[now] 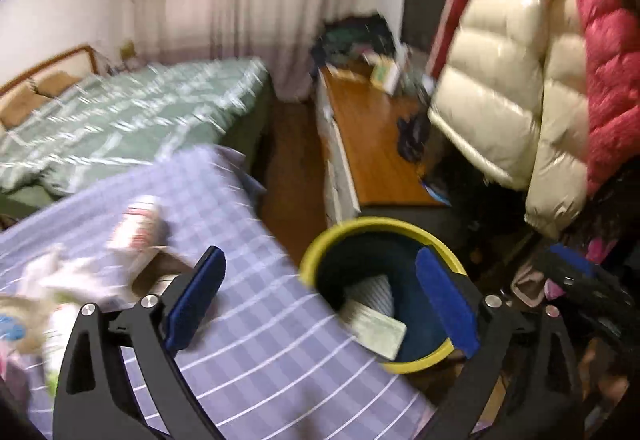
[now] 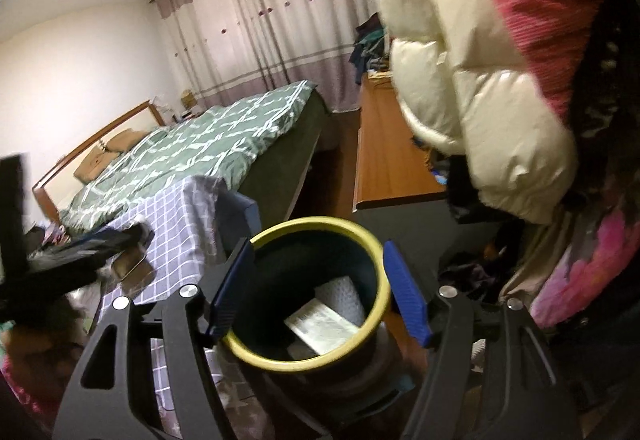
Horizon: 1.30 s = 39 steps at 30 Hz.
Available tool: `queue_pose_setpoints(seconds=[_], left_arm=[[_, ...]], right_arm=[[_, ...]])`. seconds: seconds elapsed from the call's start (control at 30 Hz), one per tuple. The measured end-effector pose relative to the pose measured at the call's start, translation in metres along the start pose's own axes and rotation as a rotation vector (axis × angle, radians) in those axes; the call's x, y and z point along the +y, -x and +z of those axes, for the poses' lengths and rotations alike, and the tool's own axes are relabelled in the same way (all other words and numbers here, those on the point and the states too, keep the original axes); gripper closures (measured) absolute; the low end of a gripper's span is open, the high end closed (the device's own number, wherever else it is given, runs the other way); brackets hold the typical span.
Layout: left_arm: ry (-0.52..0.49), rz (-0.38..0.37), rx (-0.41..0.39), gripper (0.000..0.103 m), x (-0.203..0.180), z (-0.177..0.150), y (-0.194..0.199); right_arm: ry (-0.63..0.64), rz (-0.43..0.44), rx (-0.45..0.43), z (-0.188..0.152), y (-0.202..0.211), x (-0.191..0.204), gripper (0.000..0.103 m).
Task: Collect trash
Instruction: 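Carry the flower-print box over the bin and open the left tool, then grasp the white cloth with the right tool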
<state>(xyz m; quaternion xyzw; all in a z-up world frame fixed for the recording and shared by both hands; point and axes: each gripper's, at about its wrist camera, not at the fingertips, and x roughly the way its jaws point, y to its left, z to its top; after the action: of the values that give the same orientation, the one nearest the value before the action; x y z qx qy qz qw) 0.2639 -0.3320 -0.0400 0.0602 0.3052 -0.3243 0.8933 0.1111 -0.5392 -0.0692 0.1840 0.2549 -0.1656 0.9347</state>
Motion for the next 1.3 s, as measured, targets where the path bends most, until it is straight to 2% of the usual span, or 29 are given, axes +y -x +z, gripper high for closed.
queue_pose_setpoints(seconds=[0.1, 0.23, 0.33, 0.37, 0.53, 0.63, 0.73, 1.0, 1.2, 1.3], left_arm=[[0.028, 0.080, -0.076, 0.007, 0.037, -0.014, 0.048], [0.087, 0.184, -0.129, 0.005, 0.087, -0.035, 0.104], [0.136, 0.286, -0.175, 0.005, 0.128, -0.056, 0.143], [0.149, 0.343, -0.194, 0.005, 0.144, -0.065, 0.156], [0.168, 0.495, -0.222, 0.005, 0.201, -0.108, 0.185], [0.194, 0.554, -0.235, 0.005, 0.227, -0.128, 0.192], [0.257, 0.534, -0.230, 0.005, 0.251, -0.142, 0.195], [0.231, 0.530, -0.254, 0.005, 0.255, -0.150, 0.200], [0.255, 0.509, -0.252, 0.005, 0.245, -0.146, 0.197], [0.263, 0.502, -0.248, 0.005, 0.246, -0.146, 0.197]], right_arm=[[0.027, 0.033, 0.020, -0.002, -0.006, 0.020, 0.039], [0.059, 0.071, 0.039, -0.004, -0.013, 0.049, 0.039], [0.102, 0.098, 0.053, -0.006, -0.018, 0.076, 0.039], [0.111, 0.108, 0.058, -0.007, -0.019, 0.083, 0.039], [0.171, 0.178, 0.085, -0.012, -0.026, 0.132, 0.039], [0.211, 0.216, 0.109, -0.014, -0.032, 0.161, 0.039], [0.265, 0.262, 0.131, -0.017, -0.040, 0.192, 0.039], [0.408, 0.414, 0.230, -0.021, -0.080, 0.287, 0.039], [0.492, 0.423, 0.328, -0.028, -0.130, 0.334, 0.053], [0.505, 0.421, 0.370, -0.033, -0.148, 0.345, 0.054]])
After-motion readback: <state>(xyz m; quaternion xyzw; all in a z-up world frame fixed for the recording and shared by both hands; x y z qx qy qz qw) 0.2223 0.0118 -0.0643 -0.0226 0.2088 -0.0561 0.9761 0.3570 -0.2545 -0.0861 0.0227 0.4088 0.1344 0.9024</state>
